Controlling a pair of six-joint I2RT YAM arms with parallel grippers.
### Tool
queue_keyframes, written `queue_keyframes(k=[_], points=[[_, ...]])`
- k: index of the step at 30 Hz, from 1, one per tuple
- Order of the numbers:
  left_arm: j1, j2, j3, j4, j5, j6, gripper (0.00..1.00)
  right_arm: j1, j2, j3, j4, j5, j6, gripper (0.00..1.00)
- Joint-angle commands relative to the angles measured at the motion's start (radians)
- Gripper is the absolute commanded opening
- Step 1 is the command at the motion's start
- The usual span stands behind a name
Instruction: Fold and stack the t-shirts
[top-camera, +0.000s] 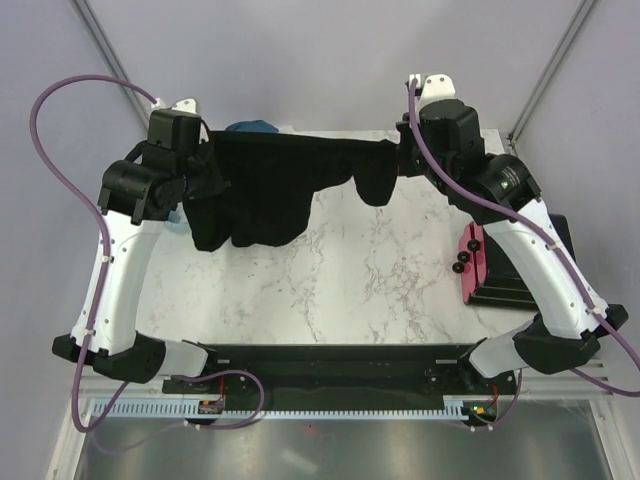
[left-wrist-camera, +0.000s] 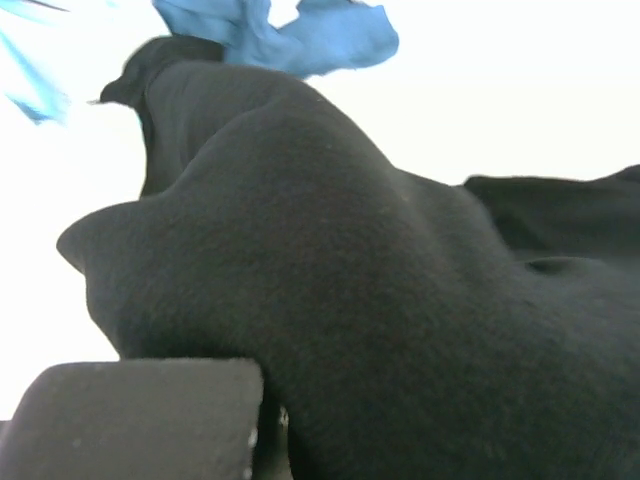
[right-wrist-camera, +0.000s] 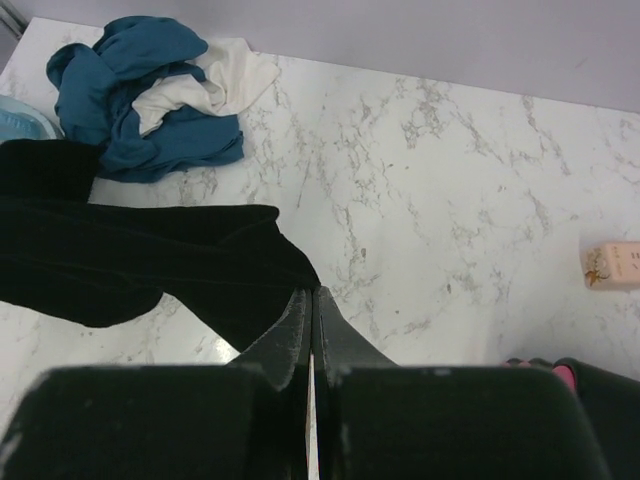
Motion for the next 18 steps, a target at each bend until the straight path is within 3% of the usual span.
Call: queue_keyframes(k=[1,8,13,18], points=[[0.032,-0.019,-0.005,0.010,0.186,0.061,0.02,-0.032,-0.004,-0.005,-0.031,-0.001,0.024,0.00],[0.032,-0.017,-0.055,0.001,0.408,0.069,0.02,-0.032,0.045,-0.003,0.001,0.015,0.024,0.00],[0.023,0.119,0.011,-0.028,0.511,0.050,0.02,-0.034,0.162,0.097,0.004,0.010,0.004,0.00],[0.003,0.286,0.132,-0.052,0.528,0.041,0.02,-0.055,0.272,0.211,0.015,0.045,-0.032,0.00]])
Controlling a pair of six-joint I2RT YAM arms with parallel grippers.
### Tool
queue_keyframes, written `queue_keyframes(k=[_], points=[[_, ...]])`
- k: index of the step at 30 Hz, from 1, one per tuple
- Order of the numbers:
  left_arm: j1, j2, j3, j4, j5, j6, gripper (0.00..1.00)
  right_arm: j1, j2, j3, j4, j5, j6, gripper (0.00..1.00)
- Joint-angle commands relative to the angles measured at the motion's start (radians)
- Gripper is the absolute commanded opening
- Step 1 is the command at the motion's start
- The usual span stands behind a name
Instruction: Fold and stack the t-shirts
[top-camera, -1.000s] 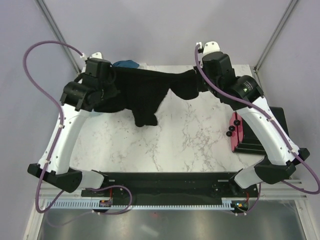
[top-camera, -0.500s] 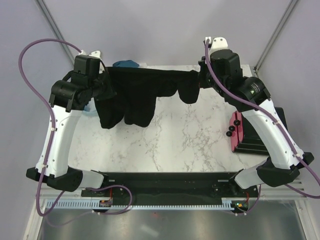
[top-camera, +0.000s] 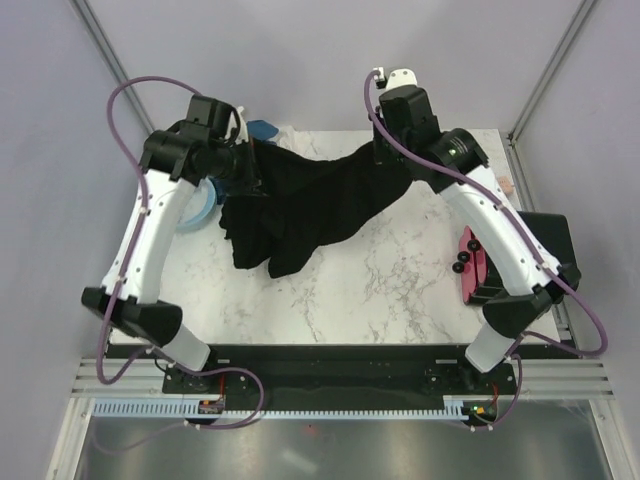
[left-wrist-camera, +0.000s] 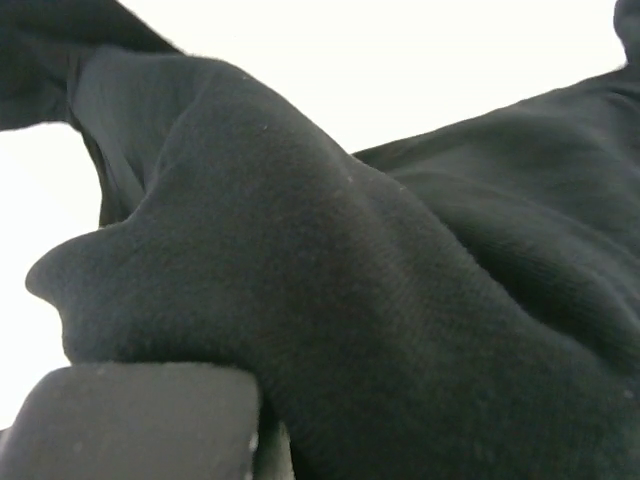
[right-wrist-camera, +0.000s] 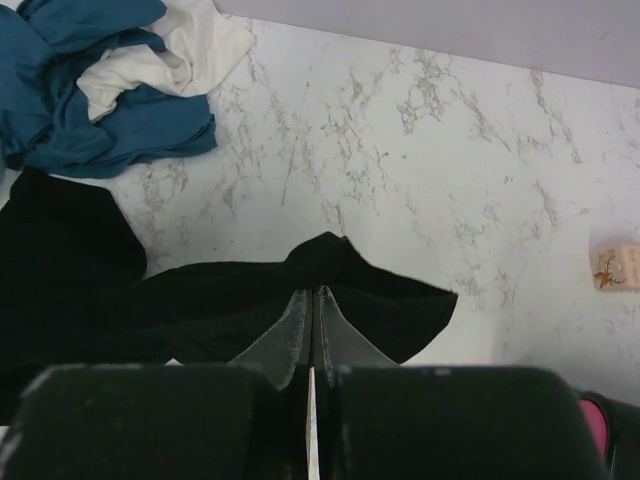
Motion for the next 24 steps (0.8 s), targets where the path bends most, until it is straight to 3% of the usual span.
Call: queue_keyframes(k=[1,8,12,18,23,24], points=[[-0.019,0.150,0.128,0.007,0.085,0.003,0.02,-0.030,0.069,0.121,0.021,0.056,-0.040,0.00],[-0.045,0.337,0.306,-0.012,0.111,-0.012,0.02,-0.125,0.097,0.225,0.037,0.080,-0.084,0.00],[-0.053,0.365,0.357,-0.016,0.165,-0.018,0.02,-0.134,0.049,0.250,0.070,0.094,-0.118,0.00],[-0.139,0.208,0.108,-0.068,0.081,-0.004,0.02,-0.134,-0.113,0.071,0.046,-0.046,-0.023,0.00],[-0.251,0.017,-0.309,-0.125,-0.020,-0.052,0.02,-0.125,-0.259,-0.171,-0.093,-0.205,0.136,0.00],[-0.268,-0.023,-0.453,-0.118,-0.028,-0.072,0.02,-0.122,-0.276,-0.205,-0.121,-0.226,0.141,0.00]])
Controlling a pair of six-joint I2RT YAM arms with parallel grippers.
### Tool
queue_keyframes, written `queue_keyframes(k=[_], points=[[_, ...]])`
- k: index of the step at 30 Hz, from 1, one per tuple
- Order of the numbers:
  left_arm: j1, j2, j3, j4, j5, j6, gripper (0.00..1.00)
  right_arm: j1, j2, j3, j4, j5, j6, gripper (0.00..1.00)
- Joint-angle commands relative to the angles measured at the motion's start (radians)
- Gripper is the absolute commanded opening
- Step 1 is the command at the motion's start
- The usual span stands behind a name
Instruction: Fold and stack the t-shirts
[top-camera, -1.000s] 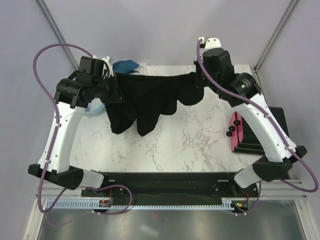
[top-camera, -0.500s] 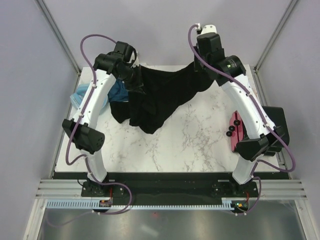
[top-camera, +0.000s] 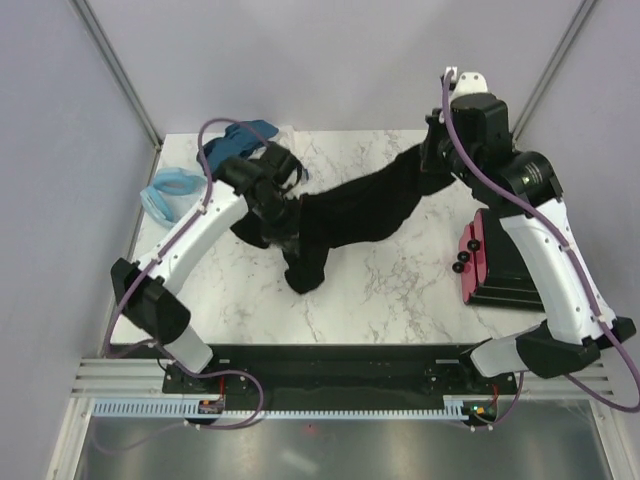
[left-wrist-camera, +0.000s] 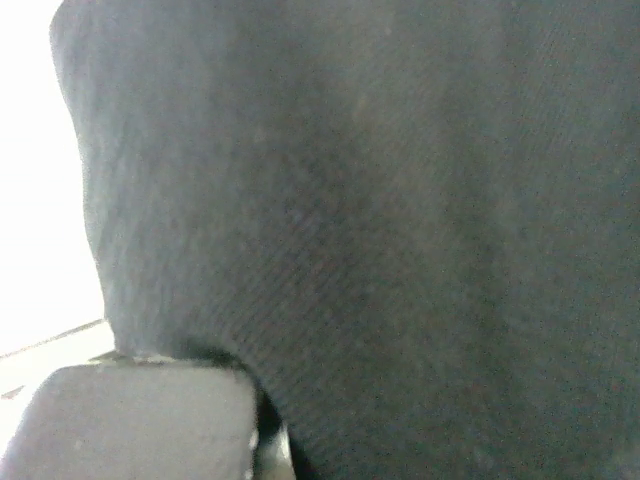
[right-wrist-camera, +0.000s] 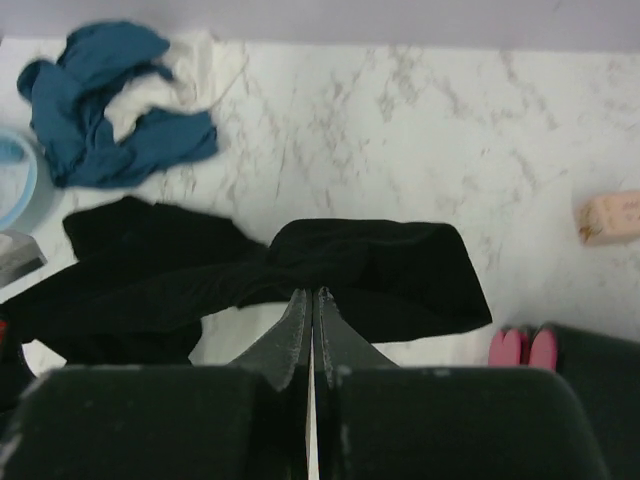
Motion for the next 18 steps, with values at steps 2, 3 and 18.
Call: queue_keyframes(k=[2,3,18], points=[[-0.065,-0.277,-0.404,-0.095,-0.069,-0.111,0.02,0.017,-0.109,-0.223,-0.206,-0.179,0.116,0.00],[-0.065,-0.316,-0.507,-0.083,-0.086,-0.128,0.02,0.017,-0.118,-0.250,-0.226,-0.193,0.115,0.00],[-0.064,-0.342,-0.686,-0.084,-0.235,-0.154,0.18,0.111,-0.161,-0.617,-0.381,-0.320,0.225,0.29]])
